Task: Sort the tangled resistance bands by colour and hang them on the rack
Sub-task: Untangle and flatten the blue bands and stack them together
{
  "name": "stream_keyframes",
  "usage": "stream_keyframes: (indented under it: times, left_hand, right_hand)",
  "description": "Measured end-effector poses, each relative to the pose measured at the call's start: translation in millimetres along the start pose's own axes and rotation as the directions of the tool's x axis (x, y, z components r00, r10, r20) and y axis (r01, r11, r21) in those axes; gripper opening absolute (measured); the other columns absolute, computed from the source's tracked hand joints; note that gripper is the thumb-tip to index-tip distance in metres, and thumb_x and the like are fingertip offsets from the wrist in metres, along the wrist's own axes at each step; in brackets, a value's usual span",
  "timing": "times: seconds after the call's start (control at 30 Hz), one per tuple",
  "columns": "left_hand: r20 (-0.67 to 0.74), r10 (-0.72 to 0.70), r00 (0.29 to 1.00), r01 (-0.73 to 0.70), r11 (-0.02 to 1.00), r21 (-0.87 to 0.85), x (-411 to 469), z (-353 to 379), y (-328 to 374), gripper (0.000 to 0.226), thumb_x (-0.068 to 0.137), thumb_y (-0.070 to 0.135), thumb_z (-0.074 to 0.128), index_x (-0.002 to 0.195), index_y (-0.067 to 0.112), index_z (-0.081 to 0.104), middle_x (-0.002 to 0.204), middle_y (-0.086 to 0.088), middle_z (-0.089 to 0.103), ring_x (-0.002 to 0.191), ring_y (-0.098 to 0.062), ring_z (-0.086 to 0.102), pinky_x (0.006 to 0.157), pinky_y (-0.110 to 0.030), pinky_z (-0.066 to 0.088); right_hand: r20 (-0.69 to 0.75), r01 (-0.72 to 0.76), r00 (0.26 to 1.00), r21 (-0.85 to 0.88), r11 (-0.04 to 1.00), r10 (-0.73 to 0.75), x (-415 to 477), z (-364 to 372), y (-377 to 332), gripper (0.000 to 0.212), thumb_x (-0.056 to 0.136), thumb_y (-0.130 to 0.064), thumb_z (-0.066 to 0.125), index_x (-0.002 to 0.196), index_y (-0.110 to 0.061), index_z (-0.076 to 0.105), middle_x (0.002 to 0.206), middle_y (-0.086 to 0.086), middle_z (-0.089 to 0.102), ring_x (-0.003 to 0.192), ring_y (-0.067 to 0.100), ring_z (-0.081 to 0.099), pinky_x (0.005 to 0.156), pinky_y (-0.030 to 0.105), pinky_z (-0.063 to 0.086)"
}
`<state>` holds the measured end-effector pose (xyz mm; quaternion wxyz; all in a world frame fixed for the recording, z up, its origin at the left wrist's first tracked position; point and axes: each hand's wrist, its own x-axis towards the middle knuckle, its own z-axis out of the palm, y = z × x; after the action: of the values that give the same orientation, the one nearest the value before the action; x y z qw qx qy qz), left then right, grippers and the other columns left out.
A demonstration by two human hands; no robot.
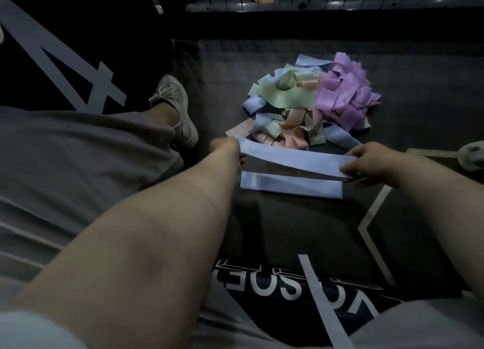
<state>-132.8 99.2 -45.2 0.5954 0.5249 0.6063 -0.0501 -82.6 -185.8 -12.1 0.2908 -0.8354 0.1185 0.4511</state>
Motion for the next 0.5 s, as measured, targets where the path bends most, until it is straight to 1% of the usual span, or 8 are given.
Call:
stream_keyframes:
  times: [0.07,0.13,0.17,0.23,0.3,0.37,0.43,0.5]
  left_hand:
    - [0.014,-0.074,0.997,0.074,0.997,0.007,5.9,4.0,-22.6,0.017,0.101,0.008,0.044,0.107,-0.001,0.057,0.08,-0.02,0.06,0.059,-0.027,0.058,0.05,-0.032,0.051]
    - [0.036,-0.116,0.993,0.114,0.993,0.039,14.5,9.2,-43.4,0.03,0.104,0.009,0.038,0.129,0.002,0.054,0.102,-0.019,0.066,0.077,-0.027,0.065,0.067,-0.034,0.058]
    - [0.027,-0.143,0.989,0.142,0.989,0.038,16.6,11.0,-51.6,0.031,0.104,0.009,0.037,0.13,0.002,0.053,0.104,-0.019,0.064,0.081,-0.028,0.066,0.078,-0.036,0.059]
    - [-0.014,-0.169,0.986,0.169,0.985,0.045,22.1,13.4,-62.3,0.027,0.101,0.005,0.043,0.123,0.0,0.057,0.097,-0.019,0.061,0.076,-0.031,0.065,0.083,-0.042,0.058]
    - [-0.063,-0.157,0.986,0.165,0.975,0.148,33.2,12.9,-70.6,0.028,0.094,0.003,0.052,0.119,-0.005,0.06,0.107,-0.021,0.065,0.091,-0.035,0.068,0.088,-0.049,0.057]
    - [-0.084,-0.153,0.985,0.168,0.959,0.228,43.3,8.0,-77.2,0.032,0.093,0.0,0.051,0.123,-0.007,0.061,0.119,-0.023,0.066,0.106,-0.039,0.066,0.094,-0.047,0.055]
    - [-0.043,-0.132,0.99,0.139,0.937,0.32,51.4,4.2,-84.1,0.033,0.098,-0.001,0.048,0.127,-0.006,0.061,0.126,-0.021,0.064,0.115,-0.037,0.063,0.097,-0.041,0.053]
    - [-0.013,-0.083,0.996,0.08,0.892,0.445,55.9,0.2,-89.9,0.032,0.096,0.002,0.053,0.125,0.001,0.065,0.126,-0.017,0.066,0.114,-0.034,0.064,0.097,-0.037,0.054]
  right_hand:
    - [-0.091,-0.051,0.994,0.049,0.997,0.056,14.9,6.2,5.3,0.026,0.091,-0.001,0.068,0.114,-0.011,0.059,0.1,0.015,0.062,0.072,0.022,0.062,0.052,0.032,0.056]
    - [-0.128,-0.128,0.981,0.115,0.985,0.143,30.3,13.8,11.9,0.029,0.089,0.001,0.07,0.114,-0.007,0.058,0.11,0.02,0.062,0.079,0.029,0.067,0.043,0.029,0.055]
    - [-0.138,-0.164,0.973,0.131,0.978,0.182,36.9,18.0,15.0,0.03,0.089,-0.001,0.071,0.115,-0.008,0.058,0.113,0.02,0.061,0.087,0.032,0.069,0.043,0.03,0.054]
    - [-0.17,-0.194,0.962,0.123,0.973,0.213,46.2,27.4,21.4,0.03,0.09,-0.004,0.071,0.115,-0.011,0.057,0.113,0.019,0.06,0.095,0.033,0.067,0.048,0.033,0.051]
    - [-0.226,-0.183,0.954,0.072,0.981,0.194,53.0,37.3,29.2,0.024,0.089,-0.007,0.073,0.109,-0.009,0.06,0.106,0.017,0.062,0.094,0.031,0.065,0.063,0.041,0.055]
    - [-0.265,-0.174,0.948,0.027,0.984,0.175,57.6,47.5,36.8,0.016,0.086,-0.01,0.076,0.097,-0.008,0.064,0.096,0.016,0.066,0.092,0.033,0.065,0.083,0.05,0.057]
    - [-0.254,-0.172,0.951,0.047,0.984,0.178,63.2,56.1,46.0,0.014,0.083,-0.011,0.078,0.087,-0.01,0.064,0.088,0.016,0.068,0.088,0.034,0.067,0.086,0.051,0.057]
    - [-0.246,-0.168,0.952,0.082,0.982,0.184,73.9,63.3,59.5,0.016,0.082,-0.011,0.08,0.081,-0.011,0.064,0.086,0.016,0.07,0.084,0.035,0.067,0.084,0.051,0.058]
